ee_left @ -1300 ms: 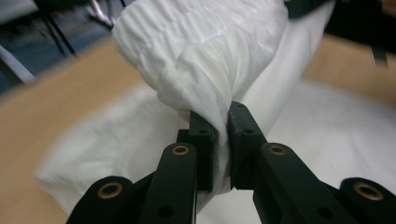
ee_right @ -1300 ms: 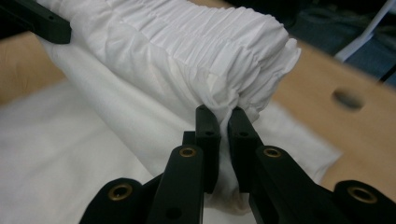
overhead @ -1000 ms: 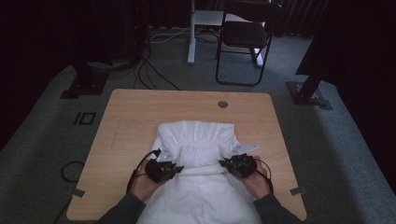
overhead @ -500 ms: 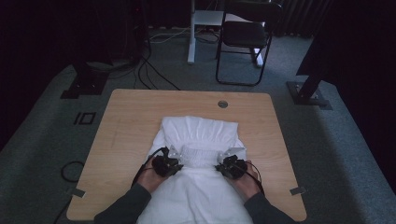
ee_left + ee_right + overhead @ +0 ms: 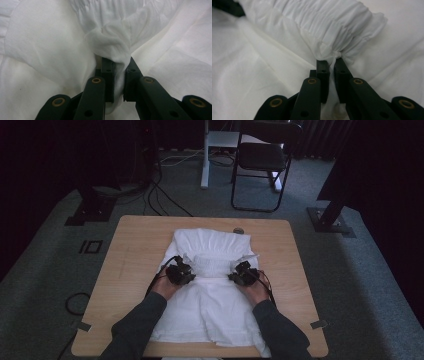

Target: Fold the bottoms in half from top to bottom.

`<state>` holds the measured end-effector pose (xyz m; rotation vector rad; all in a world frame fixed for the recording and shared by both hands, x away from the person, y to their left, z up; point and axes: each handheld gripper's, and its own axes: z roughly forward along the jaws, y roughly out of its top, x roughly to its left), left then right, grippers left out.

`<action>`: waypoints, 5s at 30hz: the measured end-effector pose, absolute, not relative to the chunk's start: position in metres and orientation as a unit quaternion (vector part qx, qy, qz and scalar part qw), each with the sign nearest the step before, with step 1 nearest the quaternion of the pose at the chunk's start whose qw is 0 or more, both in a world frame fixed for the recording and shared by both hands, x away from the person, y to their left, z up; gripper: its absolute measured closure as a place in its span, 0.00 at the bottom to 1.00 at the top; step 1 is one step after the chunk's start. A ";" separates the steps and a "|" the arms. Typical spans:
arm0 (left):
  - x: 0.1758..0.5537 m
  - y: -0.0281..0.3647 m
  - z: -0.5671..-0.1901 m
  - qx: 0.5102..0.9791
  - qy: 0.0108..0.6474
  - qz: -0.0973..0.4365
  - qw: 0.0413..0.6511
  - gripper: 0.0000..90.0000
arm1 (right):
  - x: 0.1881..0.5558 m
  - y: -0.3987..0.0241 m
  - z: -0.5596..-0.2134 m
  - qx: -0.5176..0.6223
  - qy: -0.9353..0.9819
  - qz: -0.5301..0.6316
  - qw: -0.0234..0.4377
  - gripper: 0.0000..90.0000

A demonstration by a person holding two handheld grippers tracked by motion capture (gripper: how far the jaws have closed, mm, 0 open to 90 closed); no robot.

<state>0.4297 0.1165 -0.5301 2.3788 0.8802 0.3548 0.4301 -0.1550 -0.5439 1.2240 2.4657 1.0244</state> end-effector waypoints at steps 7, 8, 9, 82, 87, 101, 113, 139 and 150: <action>0.454 0.118 -0.534 0.866 0.369 0.126 0.314 0.91 | 0.463 -0.153 -0.541 0.445 0.823 0.339 0.105 0.94; 0.457 0.118 -0.534 0.862 0.375 0.126 0.317 0.91 | 0.466 -0.152 -0.541 0.447 0.822 0.336 0.107 0.94; 0.459 0.118 -0.534 0.860 0.378 0.127 0.318 0.91 | 0.468 -0.151 -0.541 0.449 0.821 0.335 0.108 0.94; 0.371 0.123 -0.528 0.849 0.336 0.072 0.402 0.89 | 0.392 -0.199 -0.530 0.397 0.802 0.444 0.053 0.86; 0.351 0.126 -0.535 0.865 0.304 0.051 0.397 0.88 | 0.377 -0.204 -0.525 0.381 0.810 0.440 0.071 0.84; 0.335 0.132 -0.544 0.877 0.300 0.056 0.372 0.83 | 0.341 -0.166 -0.535 0.335 0.842 0.418 0.072 0.84; 0.324 0.140 -0.530 0.877 0.293 0.056 0.377 0.73 | 0.325 -0.171 -0.543 0.310 0.863 0.398 0.037 0.70; 0.414 0.151 -0.550 0.816 0.409 0.136 0.385 0.61 | 0.423 -0.181 -0.557 0.432 0.801 0.384 0.157 0.55; 0.361 0.149 -0.547 0.827 0.394 0.127 0.380 0.60 | 0.372 -0.186 -0.561 0.404 0.813 0.390 0.158 0.55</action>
